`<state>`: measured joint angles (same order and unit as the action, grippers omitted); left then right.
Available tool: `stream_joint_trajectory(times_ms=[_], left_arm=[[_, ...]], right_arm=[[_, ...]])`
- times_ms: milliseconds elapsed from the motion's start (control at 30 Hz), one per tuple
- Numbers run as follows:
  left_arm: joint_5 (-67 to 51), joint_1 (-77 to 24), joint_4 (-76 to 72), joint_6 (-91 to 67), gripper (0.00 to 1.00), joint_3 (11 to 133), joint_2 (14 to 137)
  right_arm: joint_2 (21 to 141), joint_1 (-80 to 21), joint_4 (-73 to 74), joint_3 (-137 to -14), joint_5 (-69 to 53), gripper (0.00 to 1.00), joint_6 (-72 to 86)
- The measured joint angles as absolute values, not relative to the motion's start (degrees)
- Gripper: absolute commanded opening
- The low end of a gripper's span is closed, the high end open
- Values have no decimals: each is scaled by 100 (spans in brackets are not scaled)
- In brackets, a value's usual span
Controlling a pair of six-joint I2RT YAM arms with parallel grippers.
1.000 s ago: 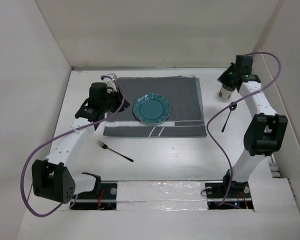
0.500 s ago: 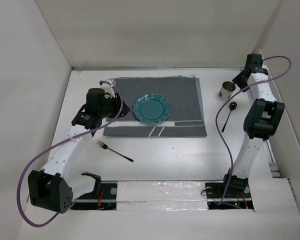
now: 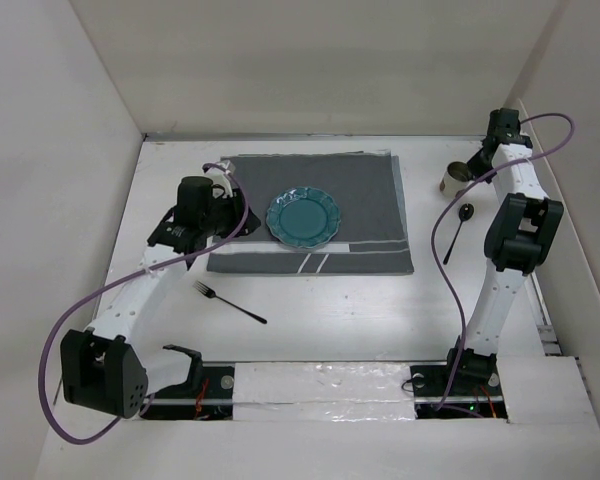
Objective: Set the dinner table for one person
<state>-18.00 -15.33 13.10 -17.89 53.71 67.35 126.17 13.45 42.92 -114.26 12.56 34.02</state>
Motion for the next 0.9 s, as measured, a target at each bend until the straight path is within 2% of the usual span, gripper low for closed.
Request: stream_joint_trajectory(times_ms=[33,100,167,200,267,300,333,400,467,900], left_arm=[[-1800,-1533,1308,-1789,34,5371,6759],[-1802,-1533,1306,-1791,34,5371,6810],[-1802,-1533,1302,-1791,34,5371,6860],[-1802,-1533,1302,-1793,34,5371,6882],[-1802,-1533,1302,-1793,34,5371,6912],[-1802,-1533,1295,-1793,34,5374,6923],[-1802,-1533,1288,-1793,34,5374,6934],[-1802,-1533,1282,-1793,34,5374,6952],[-1800,-1533,1273,-1793,34,5374,6960],[-1802,-1533,1262,-1809,34,5413,6965]], right_arm=[[12617,1345,4285,-11426,1240,2,3391],[12617,1345,4265,-11426,1214,3,3358],[12617,1345,4244,-11426,1184,9,3315],[12617,1345,4241,-11426,1170,20,3293],[12617,1345,4244,-11426,1133,25,3247],[12619,1345,4244,-11426,1105,25,3225],[12621,1345,4244,-11428,1074,17,3210],[12637,1345,4241,-11426,1022,12,3170],[12654,1345,4211,-11428,998,0,3168],[12348,1096,3881,-11371,757,0,3063]])
